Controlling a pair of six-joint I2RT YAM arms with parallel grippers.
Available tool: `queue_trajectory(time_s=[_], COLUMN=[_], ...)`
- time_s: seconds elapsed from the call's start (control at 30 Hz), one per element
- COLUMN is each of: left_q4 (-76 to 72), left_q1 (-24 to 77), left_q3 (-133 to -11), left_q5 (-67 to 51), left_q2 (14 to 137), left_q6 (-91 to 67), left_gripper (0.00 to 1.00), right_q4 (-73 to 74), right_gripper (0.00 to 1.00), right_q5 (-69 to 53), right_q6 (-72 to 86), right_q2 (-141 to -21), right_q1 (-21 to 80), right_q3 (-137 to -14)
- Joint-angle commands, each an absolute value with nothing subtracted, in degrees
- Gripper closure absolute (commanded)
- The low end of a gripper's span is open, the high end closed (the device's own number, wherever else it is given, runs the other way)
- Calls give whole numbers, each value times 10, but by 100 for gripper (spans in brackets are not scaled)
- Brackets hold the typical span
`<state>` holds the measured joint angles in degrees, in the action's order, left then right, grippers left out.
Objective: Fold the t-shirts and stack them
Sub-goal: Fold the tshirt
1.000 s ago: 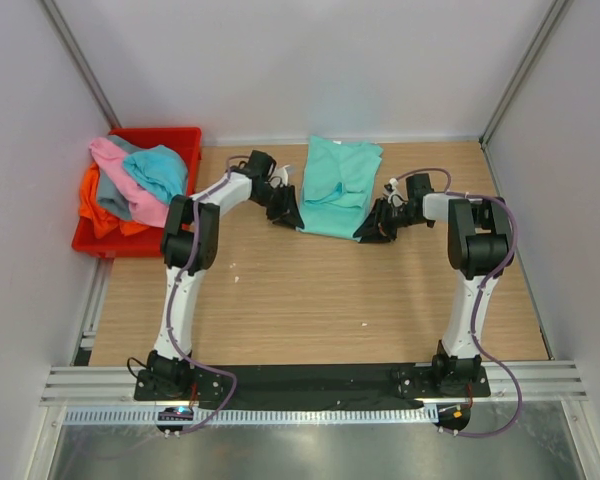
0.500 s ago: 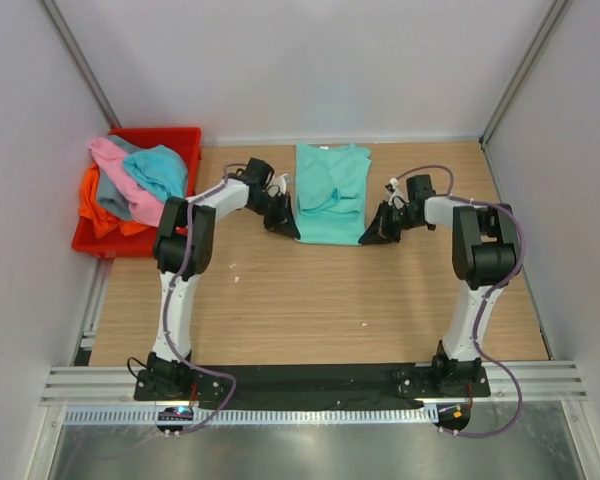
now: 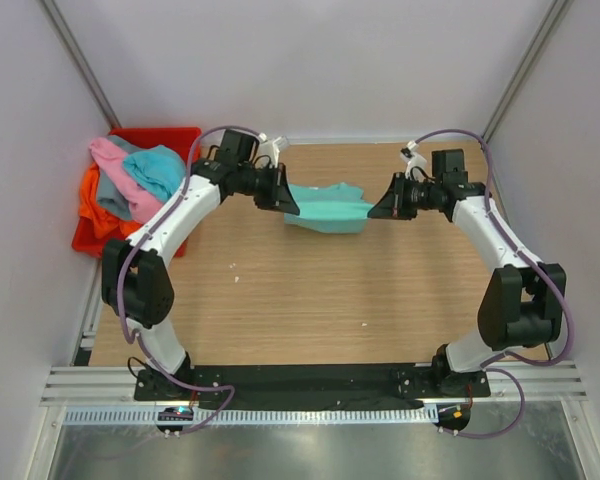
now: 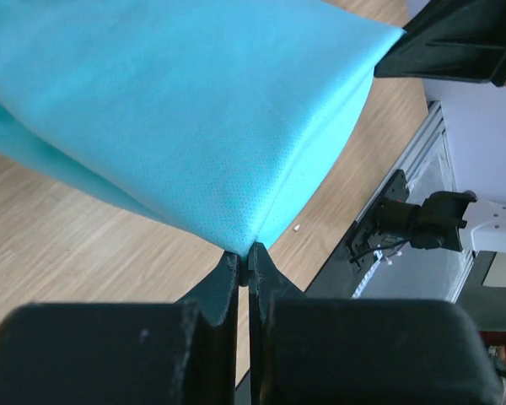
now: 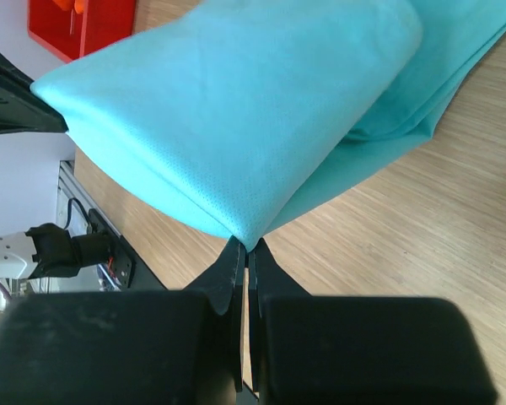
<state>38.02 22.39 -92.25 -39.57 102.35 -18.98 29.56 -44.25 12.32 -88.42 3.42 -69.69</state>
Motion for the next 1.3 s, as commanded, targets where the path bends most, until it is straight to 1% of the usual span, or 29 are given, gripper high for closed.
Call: queue_trajectory(time_s=[0.0,0.23,0.4,0.53,0.7,0.77,0.8,0.83,0.87,0.9,0.93,0.97,1.0,1.03,1.07,1.1,1.13,1.17,1.2,1.23,1.27], left_q4=[402,376,375,398,407,410,410,403,396,394,397,408,450,462,465,452,442,435,425,416,409], left_q1=[232,241,241,236,209,198,194,186,182,180,181,187,195,204,220,222,223,223,223,225,227], left_q3=[-882,-827,-832,-888,-972,-1003,-1039,-1062,-1084,-1110,-1173,-1208,-1252,-1291,-1286,-1273,-1234,-1216,-1199,-1178,-1146], left_q5=[-371,-356,-344,-323,-308,-302,-268,-248,-224,-168,-138,-119,-93,-23,-7,-9,-33,-46,-51,-56,-81], left_q2=[1011,987,995,1024,1079,1121,1159,1178,1197,1220,1256,1277,1289,1288,1274,1256,1233,1197,1177,1160,1137], left_q6=[-174,-178,-173,-155,-158,-157,-163,-168,-170,-171,-166,-156,-136,-107,-100,-99,-105,-106,-110,-113,-114], left_gripper=[100,100,100,100,100,100,100,95,88,83,67,65,61,49,45,45,44,43,42,37,36], right_q4=[321,322,320,318,296,286,280,261,252,244,237,239,234,195,167,140,108,104,105,127,139], right_gripper=[99,99,99,98,99,99,98,98,96,91,74,65,58,52,46,43,39,39,39,38,38], right_q5=[-435,-431,-432,-431,-417,-411,-401,-395,-390,-389,-395,-395,-402,-409,-403,-395,-389,-379,-375,-373,-371], right_q6=[108,98,98,96,91,83,78,77,78,80,81,84,101,108,112,113,109,100,92,71,59], right_q2=[-870,-845,-860,-909,-1001,-1060,-1086,-1108,-1130,-1176,-1194,-1207,-1203,-1185,-1161,-1108,-1086,-1068,-1053,-1036,-1032], right_q1=[31,31,31,31,32,33,34,34,35,35,35,34,33,32,33,32,32,33,32,32,32], right_q3=[-687,-663,-678,-721,-823,-880,-901,-921,-968,-992,-1016,-1052,-1052,-1040,-988,-957,-931,-896,-886,-879,-869])
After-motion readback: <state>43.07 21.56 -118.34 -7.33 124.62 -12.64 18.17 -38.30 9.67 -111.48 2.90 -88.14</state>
